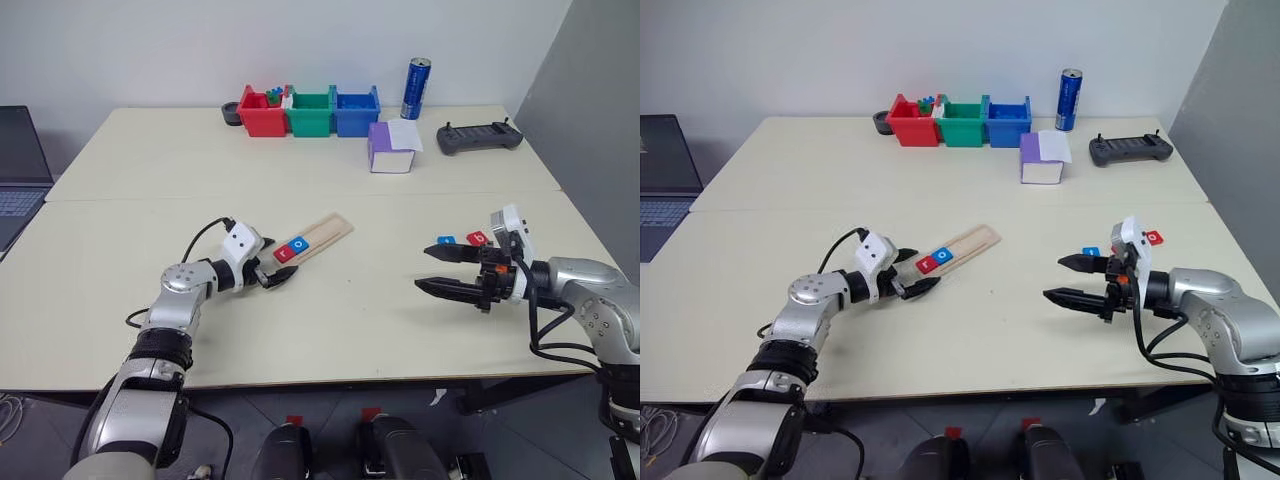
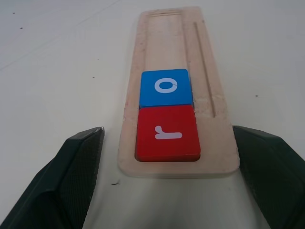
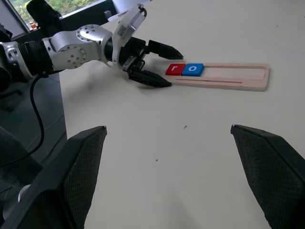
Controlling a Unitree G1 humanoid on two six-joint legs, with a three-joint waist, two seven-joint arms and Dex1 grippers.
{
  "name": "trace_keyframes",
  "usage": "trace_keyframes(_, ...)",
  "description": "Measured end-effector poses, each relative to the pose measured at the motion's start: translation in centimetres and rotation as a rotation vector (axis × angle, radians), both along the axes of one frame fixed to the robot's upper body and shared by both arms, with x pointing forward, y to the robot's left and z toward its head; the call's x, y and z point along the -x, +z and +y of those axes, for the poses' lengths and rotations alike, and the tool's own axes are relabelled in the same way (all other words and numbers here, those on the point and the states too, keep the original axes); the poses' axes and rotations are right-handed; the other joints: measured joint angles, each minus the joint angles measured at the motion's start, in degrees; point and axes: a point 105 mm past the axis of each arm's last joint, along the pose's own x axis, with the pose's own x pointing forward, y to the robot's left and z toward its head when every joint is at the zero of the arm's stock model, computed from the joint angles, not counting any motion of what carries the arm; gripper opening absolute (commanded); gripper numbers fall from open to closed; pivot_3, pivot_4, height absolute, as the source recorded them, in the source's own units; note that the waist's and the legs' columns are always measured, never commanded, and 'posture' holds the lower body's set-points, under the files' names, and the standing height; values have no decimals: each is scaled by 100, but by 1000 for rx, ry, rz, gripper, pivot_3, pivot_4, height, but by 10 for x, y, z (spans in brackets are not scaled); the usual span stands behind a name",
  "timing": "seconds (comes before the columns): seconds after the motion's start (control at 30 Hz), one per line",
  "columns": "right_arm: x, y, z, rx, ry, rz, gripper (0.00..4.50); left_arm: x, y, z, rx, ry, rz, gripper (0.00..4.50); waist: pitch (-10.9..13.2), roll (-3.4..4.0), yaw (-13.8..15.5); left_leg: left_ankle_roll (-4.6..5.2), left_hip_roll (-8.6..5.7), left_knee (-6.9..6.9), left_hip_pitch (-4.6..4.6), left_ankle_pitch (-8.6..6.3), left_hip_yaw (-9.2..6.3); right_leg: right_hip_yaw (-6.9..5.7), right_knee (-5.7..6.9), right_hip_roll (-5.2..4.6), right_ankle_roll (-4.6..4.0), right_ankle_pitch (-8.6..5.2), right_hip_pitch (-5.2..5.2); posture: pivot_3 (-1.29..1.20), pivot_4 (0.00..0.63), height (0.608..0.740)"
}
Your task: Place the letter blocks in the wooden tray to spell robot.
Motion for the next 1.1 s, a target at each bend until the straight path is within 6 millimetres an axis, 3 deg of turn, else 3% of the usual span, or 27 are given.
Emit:
trace_keyframes(0.93, -2, -1, 1, 4, -13, -2, 4442, -14, 3, -13, -26, -85, 72, 4500, 0, -1, 6, -1, 0, 3, 0, 1, -4, -6, -1, -1, -1, 0, 4, 0, 150, 740)
trace_keyframes(1.1, -2, -1, 1, 4, -17, -9, 4500, -16, 2, -18, -21, -93, 85, 3382, 0, -1, 8, -1, 0, 4, 0, 1, -5, -8, -1, -1, -1, 0, 5, 0, 150, 740)
